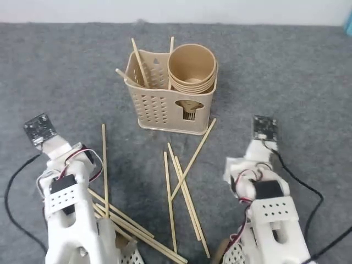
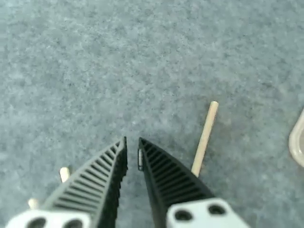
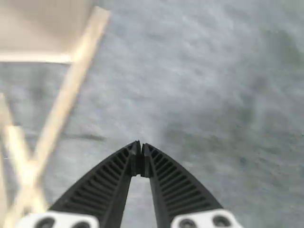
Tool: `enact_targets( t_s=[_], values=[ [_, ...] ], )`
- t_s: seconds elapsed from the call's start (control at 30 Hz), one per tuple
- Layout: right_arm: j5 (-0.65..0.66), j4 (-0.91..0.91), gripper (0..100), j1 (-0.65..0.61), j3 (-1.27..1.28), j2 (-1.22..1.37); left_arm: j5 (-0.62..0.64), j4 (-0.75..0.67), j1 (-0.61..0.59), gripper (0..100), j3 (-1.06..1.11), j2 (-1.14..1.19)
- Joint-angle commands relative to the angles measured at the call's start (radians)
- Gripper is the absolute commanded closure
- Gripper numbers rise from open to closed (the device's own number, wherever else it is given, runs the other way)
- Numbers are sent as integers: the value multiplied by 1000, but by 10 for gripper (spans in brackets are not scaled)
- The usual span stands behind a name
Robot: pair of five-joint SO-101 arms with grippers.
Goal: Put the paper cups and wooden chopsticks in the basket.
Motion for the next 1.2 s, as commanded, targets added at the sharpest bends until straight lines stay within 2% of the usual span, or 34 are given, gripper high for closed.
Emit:
enact_targets(
  t_s=[0.0, 0.07, 0.23, 0.47, 0.8, 0.97, 1.17],
  values=[
    [-69, -18, 991, -130, -94, -10, 3, -21, 11, 962, -35, 2],
    [-81, -79, 982, -180, -78, -8, 2, -21, 9, 961, -35, 2],
    [-143, -179, 852, -220, -89, 54, -34, -21, 11, 961, -35, 2],
    [-215, -222, 901, -242, -285, 469, -34, -21, 11, 960, -35, 2],
    [-239, -231, 899, -240, -605, 972, -37, -21, 11, 960, -35, 2],
    [-239, -228, 905, -231, -647, 1084, -38, -21, 12, 960, -35, 2],
    [-239, -185, 947, -223, -651, 1069, -38, -21, 12, 960, -35, 2]
  ],
)
